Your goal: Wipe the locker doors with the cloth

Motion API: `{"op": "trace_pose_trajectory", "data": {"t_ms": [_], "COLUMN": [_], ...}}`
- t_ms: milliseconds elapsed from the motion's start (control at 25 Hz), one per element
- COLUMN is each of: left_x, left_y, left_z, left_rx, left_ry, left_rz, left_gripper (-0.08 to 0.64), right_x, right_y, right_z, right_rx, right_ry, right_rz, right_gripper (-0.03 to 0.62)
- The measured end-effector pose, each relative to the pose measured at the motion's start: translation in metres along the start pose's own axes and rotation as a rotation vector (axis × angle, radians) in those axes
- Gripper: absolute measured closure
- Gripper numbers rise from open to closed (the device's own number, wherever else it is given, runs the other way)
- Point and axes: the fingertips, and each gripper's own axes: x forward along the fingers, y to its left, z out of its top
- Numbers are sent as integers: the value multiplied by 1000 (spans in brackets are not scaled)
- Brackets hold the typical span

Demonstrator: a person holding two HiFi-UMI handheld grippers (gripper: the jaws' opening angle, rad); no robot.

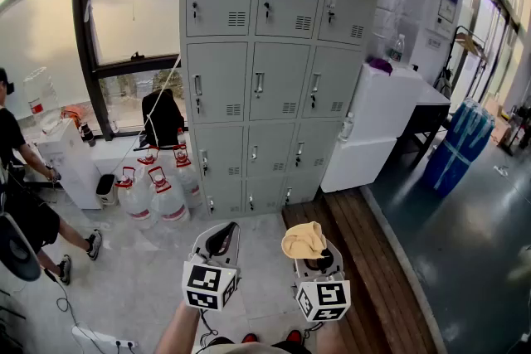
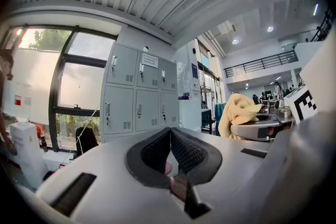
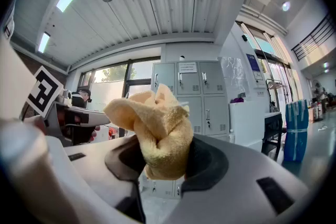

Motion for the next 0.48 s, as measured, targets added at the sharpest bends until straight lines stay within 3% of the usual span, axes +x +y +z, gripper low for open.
{"op": "trace_pose_trajectory", "data": {"t_ms": [480], "left_x": [25], "left_y": [19], "left_z": [-2], "left_rx": [-8], "left_ry": [10], "left_rz": [8], "left_gripper": [537], "right_x": [31], "right_y": [-9], "right_z": [-6], "right_rx": [16], "right_ry": [18], "right_rz": [-2], "right_gripper": [410]}}
